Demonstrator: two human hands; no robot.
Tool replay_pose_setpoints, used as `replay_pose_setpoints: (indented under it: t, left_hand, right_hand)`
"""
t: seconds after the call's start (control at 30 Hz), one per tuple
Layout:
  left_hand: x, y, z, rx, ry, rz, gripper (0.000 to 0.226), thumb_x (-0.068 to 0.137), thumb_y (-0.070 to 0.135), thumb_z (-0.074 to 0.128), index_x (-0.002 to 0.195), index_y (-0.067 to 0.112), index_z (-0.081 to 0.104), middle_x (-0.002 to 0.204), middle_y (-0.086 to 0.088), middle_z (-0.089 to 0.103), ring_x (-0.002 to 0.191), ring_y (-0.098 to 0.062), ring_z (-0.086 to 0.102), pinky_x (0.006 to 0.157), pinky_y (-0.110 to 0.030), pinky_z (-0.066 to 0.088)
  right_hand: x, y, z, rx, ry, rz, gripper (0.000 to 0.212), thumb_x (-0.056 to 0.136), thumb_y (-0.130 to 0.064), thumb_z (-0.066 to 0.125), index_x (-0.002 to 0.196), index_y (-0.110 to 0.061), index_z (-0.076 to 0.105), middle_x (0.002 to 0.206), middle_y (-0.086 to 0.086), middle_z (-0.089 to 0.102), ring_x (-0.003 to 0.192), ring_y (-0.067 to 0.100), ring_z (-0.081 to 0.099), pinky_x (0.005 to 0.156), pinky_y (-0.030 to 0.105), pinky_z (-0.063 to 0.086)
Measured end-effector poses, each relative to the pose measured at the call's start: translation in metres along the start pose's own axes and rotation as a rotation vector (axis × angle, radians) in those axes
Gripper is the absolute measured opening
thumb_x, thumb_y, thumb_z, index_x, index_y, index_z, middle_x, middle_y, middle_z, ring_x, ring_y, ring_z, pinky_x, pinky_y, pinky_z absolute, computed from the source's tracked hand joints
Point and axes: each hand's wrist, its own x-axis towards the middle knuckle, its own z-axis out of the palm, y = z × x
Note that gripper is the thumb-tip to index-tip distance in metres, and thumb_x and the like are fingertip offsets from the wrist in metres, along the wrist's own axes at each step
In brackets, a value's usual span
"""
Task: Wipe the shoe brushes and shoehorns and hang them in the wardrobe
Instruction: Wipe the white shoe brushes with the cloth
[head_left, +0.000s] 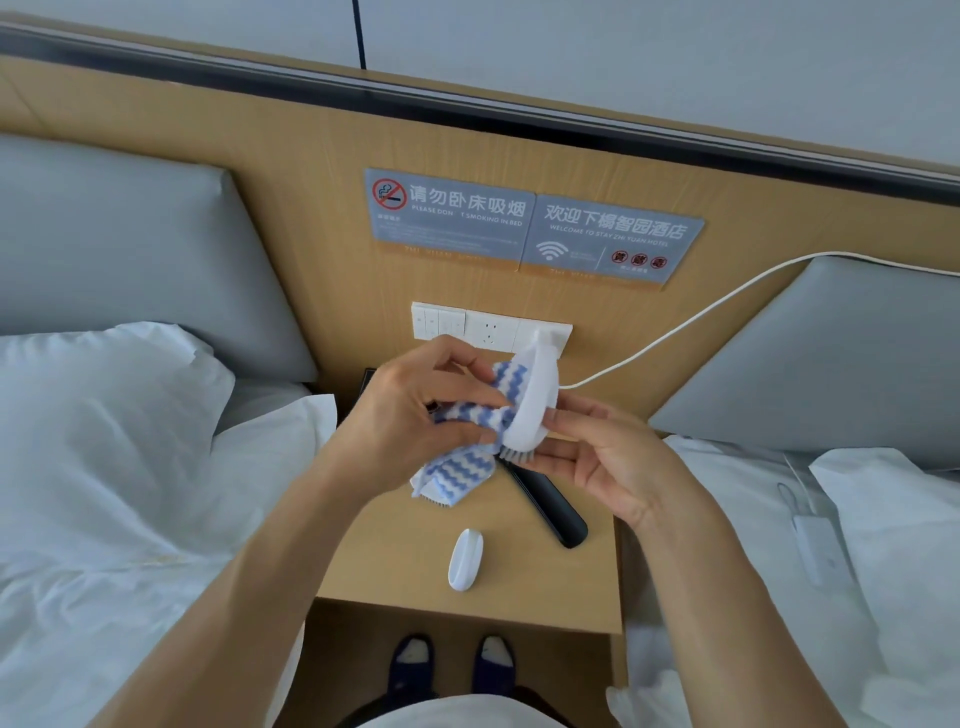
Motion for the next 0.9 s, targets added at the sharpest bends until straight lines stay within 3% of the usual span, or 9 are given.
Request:
replay_pose_setpoints:
  t: [0.07,0.2,0.33,0.5,0.6,0.67,0.73,0.83,0.9]
  left_hand:
    - [-0.005,-0.006,-0.001,0.017,0.036,-0.05,0.028,0.07,0.001,0.085,0.095,0.013,0.08,0.105,0.002,0.065,0.095,-0.008,0.064,0.081,-0.028,0.054]
    - [-0.022,-0.024,0.003,0.022,0.193,-0.23,0.022,0.076,0.007,0.083,0.096,0.016,0.078,0.104,0.011,0.067,0.095,0.001,0.061,0.078,-0.012,0.049]
    - [-0.045,-0.051,0.008,-0.049,0.379,-0.441,0.016,0.084,0.015,0.077,0.098,0.02,0.073,0.091,0.018,0.068,0.082,0.005,0.064,0.065,-0.007,0.047]
    - [-0.084,-0.085,0.011,-0.071,0.442,-0.588,0.014,0.089,0.021,0.072,0.103,0.019,0.07,0.087,0.017,0.068,0.079,0.002,0.067,0.062,-0.01,0.051]
    - [-0.106,-0.103,0.015,-0.047,0.442,-0.668,0.013,0.091,0.026,0.07,0.103,0.023,0.069,0.091,0.011,0.069,0.084,-0.006,0.068,0.068,-0.02,0.057]
    - [-0.115,-0.111,0.017,-0.029,0.444,-0.698,0.011,0.091,0.027,0.069,0.103,0.026,0.068,0.09,0.014,0.068,0.084,-0.005,0.067,0.068,-0.018,0.057]
    - [-0.125,-0.12,0.019,-0.036,0.452,-0.732,0.011,0.091,0.024,0.07,0.102,0.024,0.07,0.089,0.013,0.068,0.082,-0.004,0.067,0.066,-0.017,0.056]
    - [-0.145,-0.139,0.025,-0.067,0.468,-0.813,0.012,0.089,0.019,0.072,0.1,0.023,0.071,0.087,0.012,0.07,0.076,-0.003,0.066,0.063,-0.015,0.054]
    - [-0.158,-0.151,0.028,-0.06,0.48,-0.852,0.012,0.087,0.02,0.072,0.099,0.025,0.072,0.087,0.013,0.071,0.074,-0.002,0.066,0.062,-0.014,0.053]
  right_hand:
    - [0.005,0.009,-0.001,0.004,0.0,0.023,0.046,0.079,-0.009,0.071,0.125,-0.007,0.065,0.121,0.019,0.07,0.109,0.035,0.069,0.091,0.043,0.059]
    - [0.02,0.037,0.004,0.121,0.033,0.066,0.054,0.074,-0.003,0.074,0.126,-0.012,0.063,0.12,0.019,0.07,0.106,0.034,0.071,0.079,0.039,0.061]
    - [0.039,0.07,0.007,0.128,0.122,0.155,0.054,0.081,0.004,0.071,0.131,-0.012,0.057,0.114,0.014,0.074,0.104,0.032,0.072,0.079,0.039,0.061]
    - [0.07,0.13,0.007,-0.09,0.26,0.3,0.05,0.086,-0.004,0.074,0.127,-0.027,0.057,0.115,0.012,0.072,0.106,0.022,0.068,0.082,0.029,0.054]
    - [0.09,0.177,0.007,-0.154,0.351,0.402,0.043,0.085,0.0,0.074,0.122,-0.017,0.062,0.1,0.014,0.074,0.093,0.026,0.072,0.084,0.038,0.06]
    - [0.103,0.205,0.005,-0.197,0.387,0.459,0.04,0.085,0.004,0.072,0.122,-0.007,0.06,0.092,0.016,0.071,0.083,0.03,0.072,0.091,0.046,0.058]
    - [0.114,0.233,0.003,-0.218,0.427,0.521,0.041,0.085,0.007,0.07,0.124,-0.001,0.058,0.094,0.02,0.069,0.075,0.03,0.068,0.083,0.045,0.06]
    - [0.135,0.276,0.002,-0.259,0.467,0.612,0.042,0.085,0.008,0.07,0.124,-0.001,0.057,0.116,0.025,0.064,0.079,0.03,0.066,0.054,0.03,0.056]
    - [0.149,0.298,0.001,-0.3,0.493,0.645,0.045,0.084,0.007,0.071,0.125,-0.003,0.057,0.118,0.022,0.063,0.086,0.032,0.067,0.05,0.029,0.054]
